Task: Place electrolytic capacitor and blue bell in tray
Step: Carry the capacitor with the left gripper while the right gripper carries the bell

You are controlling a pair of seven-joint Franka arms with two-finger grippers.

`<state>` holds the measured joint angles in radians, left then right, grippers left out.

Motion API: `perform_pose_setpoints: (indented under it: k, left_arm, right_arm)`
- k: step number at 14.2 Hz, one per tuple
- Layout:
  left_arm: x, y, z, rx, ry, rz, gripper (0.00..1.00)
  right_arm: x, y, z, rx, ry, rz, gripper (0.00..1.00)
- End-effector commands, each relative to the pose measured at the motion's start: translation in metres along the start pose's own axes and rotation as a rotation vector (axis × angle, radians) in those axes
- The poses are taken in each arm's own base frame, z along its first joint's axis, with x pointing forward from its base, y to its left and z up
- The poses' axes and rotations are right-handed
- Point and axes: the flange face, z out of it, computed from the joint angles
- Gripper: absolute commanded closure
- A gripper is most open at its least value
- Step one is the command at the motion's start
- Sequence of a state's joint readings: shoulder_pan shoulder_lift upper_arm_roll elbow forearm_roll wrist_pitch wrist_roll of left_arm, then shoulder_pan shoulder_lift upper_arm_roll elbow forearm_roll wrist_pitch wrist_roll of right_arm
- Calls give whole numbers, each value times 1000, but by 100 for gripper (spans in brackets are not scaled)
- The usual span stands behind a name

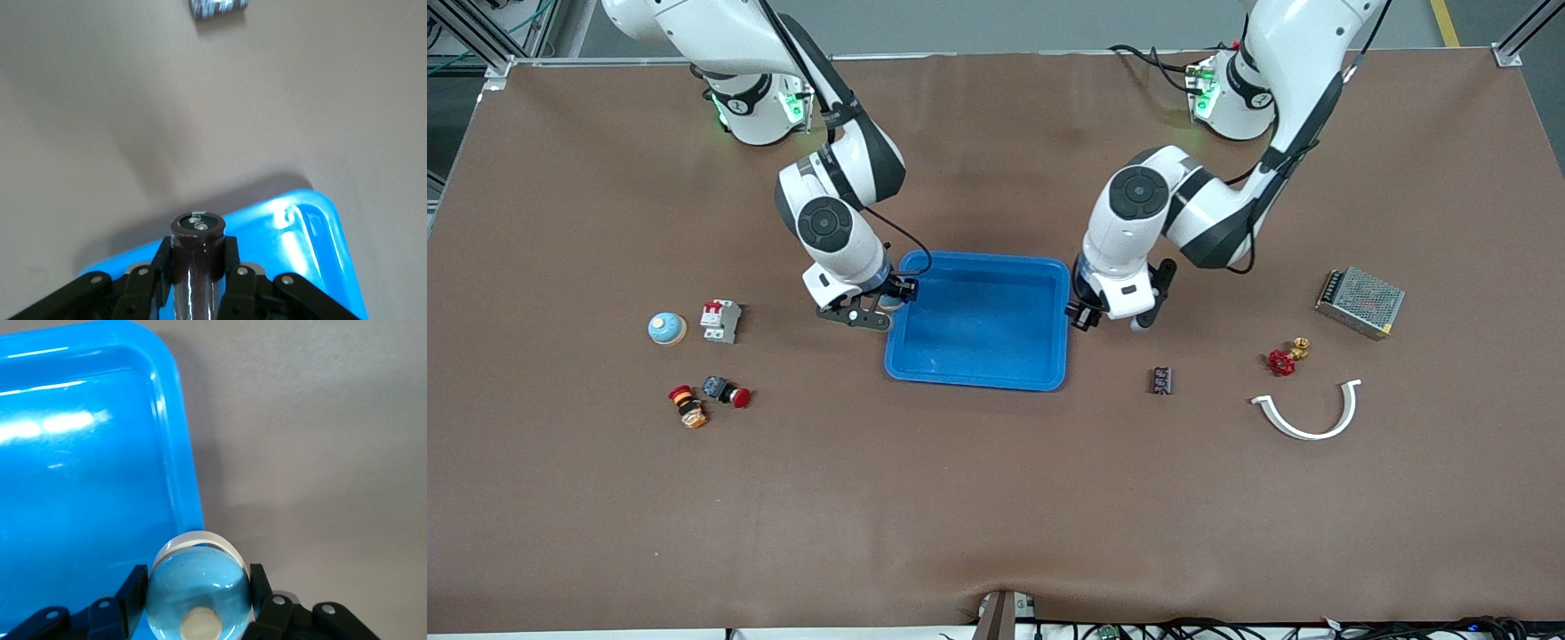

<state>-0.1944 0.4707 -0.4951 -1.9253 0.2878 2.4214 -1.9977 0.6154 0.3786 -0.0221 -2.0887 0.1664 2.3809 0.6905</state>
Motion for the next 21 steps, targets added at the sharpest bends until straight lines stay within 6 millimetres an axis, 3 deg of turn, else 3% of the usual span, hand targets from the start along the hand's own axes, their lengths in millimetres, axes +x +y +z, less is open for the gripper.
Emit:
perform_pose_setpoints:
  k: [1, 3, 5, 8, 10, 13, 18, 21]
  left_arm:
    - [-22, 21, 8, 2, -31, -92, 100]
    - [-35, 29, 13, 0, -50, -169, 100]
    - [-35, 39, 19, 2, -65, -273, 100]
    - [-50, 36, 31, 22, -73, -324, 100]
    - [-52, 34, 40, 36, -74, -344, 100]
    - [-72, 24, 55, 57, -65, -333, 100]
    - [-100, 8, 65, 77, -60, -313, 100]
    - [-107, 0, 72, 92, -55, -319, 100]
  right_arm:
    - [-13, -16, -2, 36, 17, 48, 55]
    - [-29, -37, 4, 47, 36, 53, 55]
    - [-35, -48, 7, 49, 39, 71, 55]
    - [-45, -62, 21, 48, 46, 77, 55]
    - [-50, -66, 35, 44, 51, 65, 55]
    - [-53, -69, 48, 43, 61, 65, 55]
    - [-54, -70, 51, 38, 60, 61, 51]
    - [-55, -70, 52, 36, 59, 58, 46]
